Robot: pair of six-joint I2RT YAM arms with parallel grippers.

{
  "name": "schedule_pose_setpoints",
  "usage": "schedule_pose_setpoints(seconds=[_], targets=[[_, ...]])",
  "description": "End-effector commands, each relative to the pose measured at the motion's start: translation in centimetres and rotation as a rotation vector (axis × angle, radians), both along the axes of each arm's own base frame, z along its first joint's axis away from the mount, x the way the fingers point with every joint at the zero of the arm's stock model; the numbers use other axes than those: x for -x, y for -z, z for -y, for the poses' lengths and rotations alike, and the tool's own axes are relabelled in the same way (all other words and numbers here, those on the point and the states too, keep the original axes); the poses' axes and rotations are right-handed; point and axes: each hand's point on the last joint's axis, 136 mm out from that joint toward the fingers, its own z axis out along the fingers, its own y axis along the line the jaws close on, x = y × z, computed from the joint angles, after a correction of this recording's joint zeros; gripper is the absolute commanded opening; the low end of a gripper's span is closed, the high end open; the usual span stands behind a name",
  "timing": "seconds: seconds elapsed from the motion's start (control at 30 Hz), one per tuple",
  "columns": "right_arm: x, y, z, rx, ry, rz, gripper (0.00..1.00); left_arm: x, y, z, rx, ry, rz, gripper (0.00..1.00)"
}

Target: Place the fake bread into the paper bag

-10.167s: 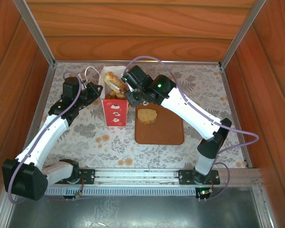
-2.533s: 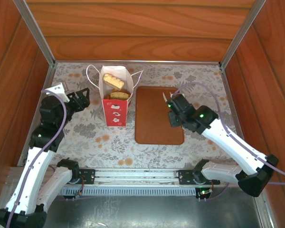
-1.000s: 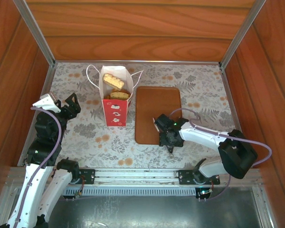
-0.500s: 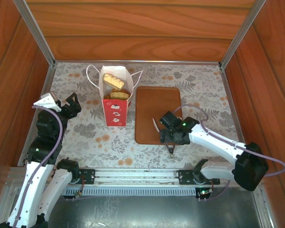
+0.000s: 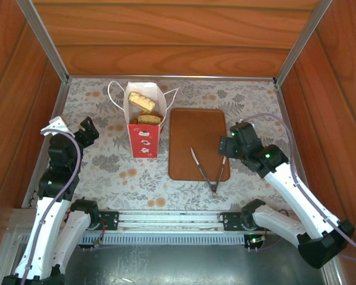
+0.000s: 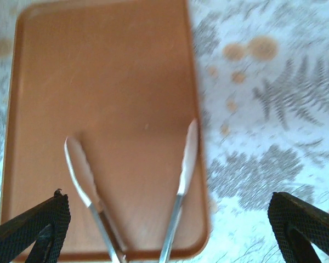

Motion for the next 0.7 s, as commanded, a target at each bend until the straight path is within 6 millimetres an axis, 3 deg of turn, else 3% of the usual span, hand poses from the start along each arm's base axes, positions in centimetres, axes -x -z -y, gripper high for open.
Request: schedule_pose_setpoints(seconds=[0.0, 0.13, 0.37, 0.5, 0.67], targets=[[-1.8, -1.5, 2.7, 0.08, 0.059, 0.121, 1.0, -0.5, 1.0, -1.1, -0.047, -0.046, -0.016, 0.97], [-3.1, -1.1, 5.6, 0.15, 0.171, 0.213, 1.0, -0.9, 2.8, -2.8, -0.089, -0.139, -0.021, 1.0], [-5.6, 2.0, 9.3, 0.201, 0.325, 0.374, 1.0, -0.9, 5.6, -5.4, -0.175, -0.278, -0.051, 1.0], [-7.6, 4.1, 9.9, 0.183, 0.333, 0.471, 1.0, -1.3, 7.7, -6.2, -0.233, -0.297, -0.106, 1.0], [-10.1, 6.3, 9.8, 0.234, 0.295, 0.472, 1.0, -2.2, 10.5, -6.1, -0.305, -0.258, -0.227, 1.0]])
